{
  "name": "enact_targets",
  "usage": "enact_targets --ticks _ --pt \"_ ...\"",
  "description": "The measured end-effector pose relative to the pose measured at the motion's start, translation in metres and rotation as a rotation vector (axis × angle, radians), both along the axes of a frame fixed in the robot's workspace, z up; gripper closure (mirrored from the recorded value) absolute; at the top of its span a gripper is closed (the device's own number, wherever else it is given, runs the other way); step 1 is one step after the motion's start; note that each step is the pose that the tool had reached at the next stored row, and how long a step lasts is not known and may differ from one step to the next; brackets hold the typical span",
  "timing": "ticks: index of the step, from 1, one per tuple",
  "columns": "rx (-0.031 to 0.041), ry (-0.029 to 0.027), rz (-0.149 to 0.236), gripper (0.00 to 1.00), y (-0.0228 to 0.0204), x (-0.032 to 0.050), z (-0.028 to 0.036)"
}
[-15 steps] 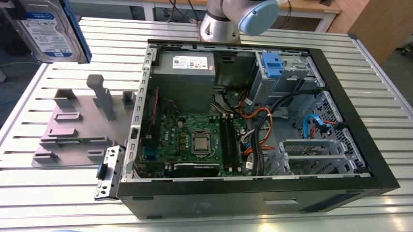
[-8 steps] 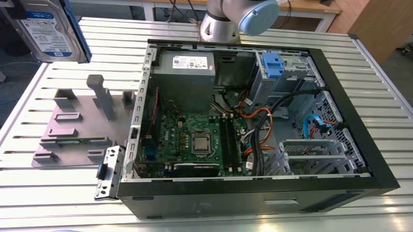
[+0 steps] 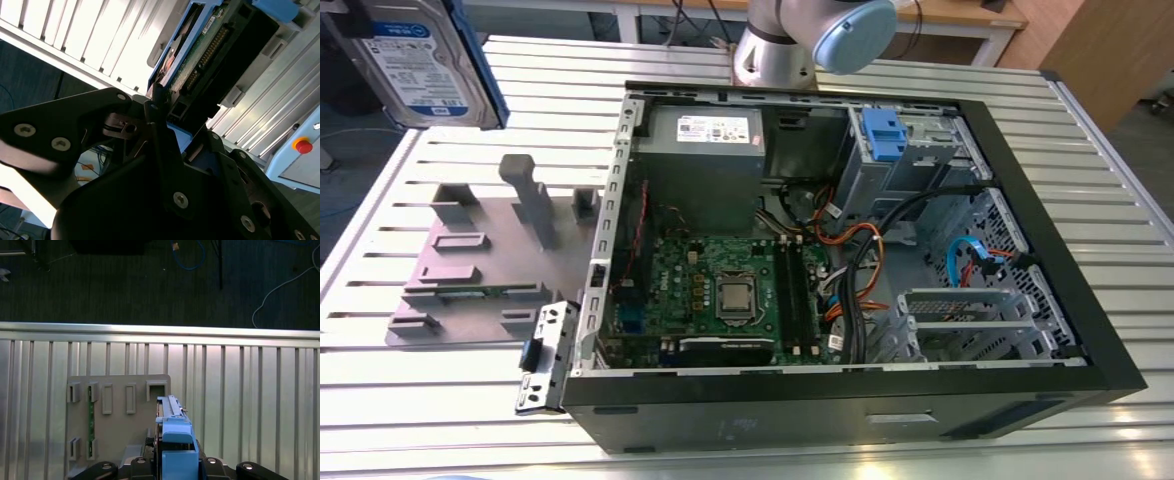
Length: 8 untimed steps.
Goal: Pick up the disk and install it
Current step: 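Pick up the disk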
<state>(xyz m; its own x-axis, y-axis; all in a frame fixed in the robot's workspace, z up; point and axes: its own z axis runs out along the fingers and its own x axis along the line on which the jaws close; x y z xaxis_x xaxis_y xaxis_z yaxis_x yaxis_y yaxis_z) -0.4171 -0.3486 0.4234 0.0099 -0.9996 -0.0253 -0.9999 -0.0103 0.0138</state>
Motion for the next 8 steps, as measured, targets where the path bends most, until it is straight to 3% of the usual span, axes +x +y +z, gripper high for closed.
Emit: enact_targets --ticks 8 --pt "0.0000 0.0000 0.000 0.64 0.0000 0.0000 0.0017"
